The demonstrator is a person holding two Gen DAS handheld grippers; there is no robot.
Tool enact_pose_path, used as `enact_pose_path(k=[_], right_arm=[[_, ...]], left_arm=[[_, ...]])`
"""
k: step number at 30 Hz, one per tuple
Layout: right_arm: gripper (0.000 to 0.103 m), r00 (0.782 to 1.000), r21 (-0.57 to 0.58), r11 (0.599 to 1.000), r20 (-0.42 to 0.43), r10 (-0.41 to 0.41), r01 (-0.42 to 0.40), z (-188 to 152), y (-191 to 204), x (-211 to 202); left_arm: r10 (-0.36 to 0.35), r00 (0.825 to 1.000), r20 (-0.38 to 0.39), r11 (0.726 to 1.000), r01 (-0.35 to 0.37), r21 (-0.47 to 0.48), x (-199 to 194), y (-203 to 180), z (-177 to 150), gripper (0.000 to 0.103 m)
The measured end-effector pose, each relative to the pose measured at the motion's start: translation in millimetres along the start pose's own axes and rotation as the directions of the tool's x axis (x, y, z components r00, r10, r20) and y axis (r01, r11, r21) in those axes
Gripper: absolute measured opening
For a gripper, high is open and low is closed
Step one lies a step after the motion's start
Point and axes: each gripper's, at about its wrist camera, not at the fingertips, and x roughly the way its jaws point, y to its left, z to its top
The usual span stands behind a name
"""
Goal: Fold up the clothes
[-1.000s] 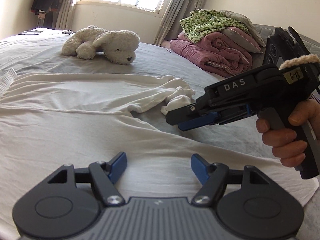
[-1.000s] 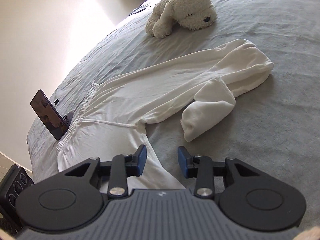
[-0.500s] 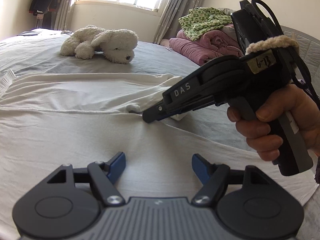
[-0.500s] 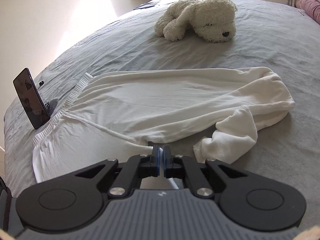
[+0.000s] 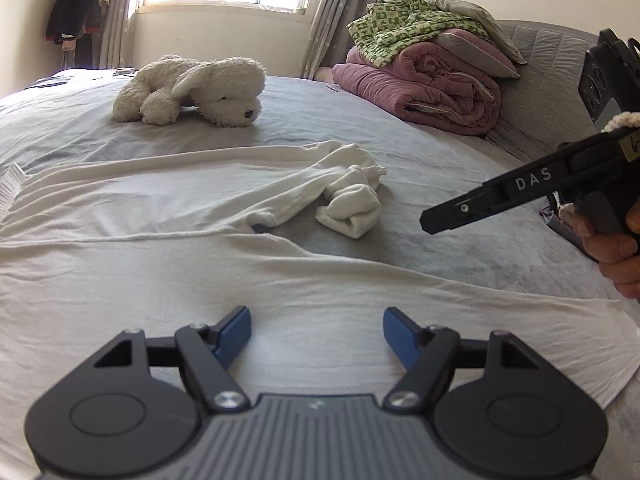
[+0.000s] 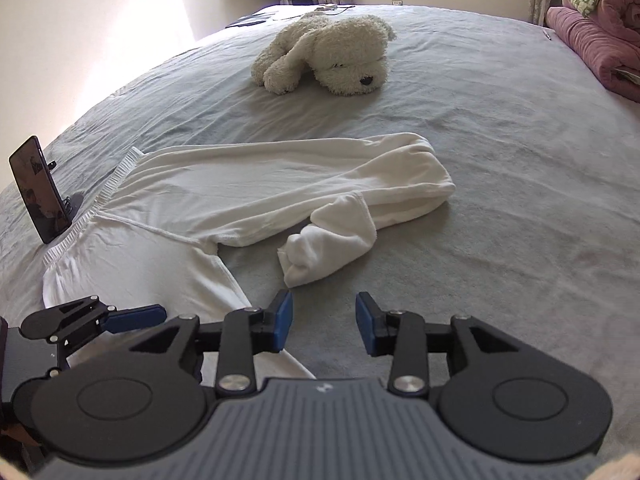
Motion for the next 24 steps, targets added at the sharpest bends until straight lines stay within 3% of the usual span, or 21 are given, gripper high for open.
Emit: enact_pose_path(k=[6, 7, 8, 9, 10, 13, 15, 18, 24], right_arm=[[0.037, 0.999, -0.007, 0.999, -0.032, -0.040, 0.040, -39.6, -11.6, -15.9], [0.033, 0.998, -0.014, 0.999, -0.040, -0.038, 0.038, -44.4, -11.2, -15.0], [0.014, 0.997, -0.031, 0.998, -0.055, -0.050, 0.049, -50.3, -9.4, -12.0], [0.004, 0.995, -0.054, 0.996, -0.063, -0.076, 0.073, -54.7, -7.4, -9.2], [0.004, 0.994, -0.063, 0.994, -0.058, -0.095, 0.092, -55.9, -6.0, -9.1], [0.007, 0.993, -0.051, 0.992, -0.025, -0.118, 0.117, -52.8, -4.3, -13.3], [0.023, 0.993, -0.035, 0.992, -0.002, -0.121, 0.120, -48.1, -4.7, -16.2], [0.038, 0.995, 0.013, 0.995, 0.020, -0.098, 0.097, -36.9, -6.1, -15.1], [0.040, 0.999, 0.114, 0.993, 0.041, -0.031, 0.026, -12.6, -8.2, 2.6]], left_arm=[[0.034, 0.999, -0.012, 0.998, -0.033, 0.050, 3.4, -8.1, -1.6, 0.074], [0.039, 0.999, -0.015, 0.998, -0.038, 0.056, 3.9, -9.1, -1.5, 0.074], [0.044, 0.999, -0.018, 0.997, -0.042, 0.061, 4.5, -10.1, -1.3, 0.074], [0.050, 0.998, -0.025, 0.996, -0.048, 0.069, 5.2, -11.4, -0.5, 0.074], [0.058, 0.998, -0.034, 0.995, -0.055, 0.078, 5.9, -13.0, 0.8, 0.074], [0.066, 0.996, -0.065, 0.995, -0.061, 0.072, 6.7, -14.5, 7.8, 0.074], [0.052, 0.996, -0.075, 0.998, -0.049, 0.046, 6.0, -13.0, 15.1, 0.074], [0.042, 0.997, -0.061, 0.999, -0.042, 0.010, 4.2, -11.4, 26.5, 0.074], [0.055, 0.997, -0.059, 0.997, -0.057, -0.046, 3.1, -6.4, 49.0, 0.074]])
